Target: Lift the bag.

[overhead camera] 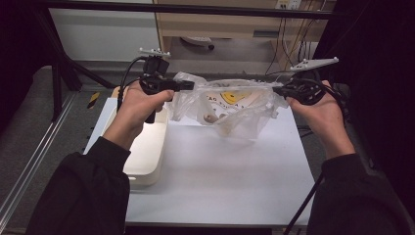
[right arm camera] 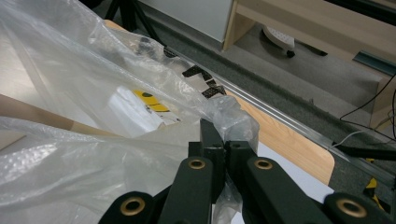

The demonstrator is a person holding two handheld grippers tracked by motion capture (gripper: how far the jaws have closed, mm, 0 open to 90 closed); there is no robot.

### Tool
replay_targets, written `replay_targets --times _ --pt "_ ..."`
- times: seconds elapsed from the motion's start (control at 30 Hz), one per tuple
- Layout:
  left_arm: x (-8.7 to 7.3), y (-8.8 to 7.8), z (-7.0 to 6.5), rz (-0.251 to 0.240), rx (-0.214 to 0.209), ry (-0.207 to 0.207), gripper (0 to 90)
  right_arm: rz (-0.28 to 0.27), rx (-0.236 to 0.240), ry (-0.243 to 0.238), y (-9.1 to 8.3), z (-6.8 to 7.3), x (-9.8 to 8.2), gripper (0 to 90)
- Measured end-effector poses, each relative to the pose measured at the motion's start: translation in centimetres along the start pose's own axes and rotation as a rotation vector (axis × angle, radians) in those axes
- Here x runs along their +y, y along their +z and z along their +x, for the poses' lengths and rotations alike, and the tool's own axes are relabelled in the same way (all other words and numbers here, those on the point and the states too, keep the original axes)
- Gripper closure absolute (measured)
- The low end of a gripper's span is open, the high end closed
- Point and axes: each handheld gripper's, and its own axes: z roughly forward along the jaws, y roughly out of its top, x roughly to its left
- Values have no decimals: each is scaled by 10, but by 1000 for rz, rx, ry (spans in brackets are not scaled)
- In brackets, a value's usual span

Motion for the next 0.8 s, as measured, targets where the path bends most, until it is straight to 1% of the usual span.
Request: replay_targets --times 0.03,0.07,0.13,0.27,0.3,0.4,0.5,0.57,0.67,0.8 --pt "2 1 -1 -5 -11 -9 900 5 -3 3 1 -1 0 900" --pt "3 2 -1 -6 -13 -7 900 10 -6 8 3 -2 0 900" --pt "5 2 -3 -3 -6 1 900 20 -6 7 6 -4 -2 900" --pt "10 1 -1 -18 2 -9 900 23 -6 11 8 -7 -5 900" --pt "11 0 0 -18 2 -11 900 26 -4 19 8 -7 -6 900" --pt "15 0 0 -29 -4 -19 900 28 -5 17 9 -7 -7 900" --pt "19 2 -3 -32 2 1 900 27 -10 19 7 -10 -7 900" --pt "21 5 -4 -32 15 15 900 28 -14 23 6 -12 -8 900" --pt "21 12 -2 -28 16 8 900 23 -20 27 2 -14 -8 900" --pt "22 19 0 -36 14 -7 900 23 -30 25 -4 -17 -7 900"
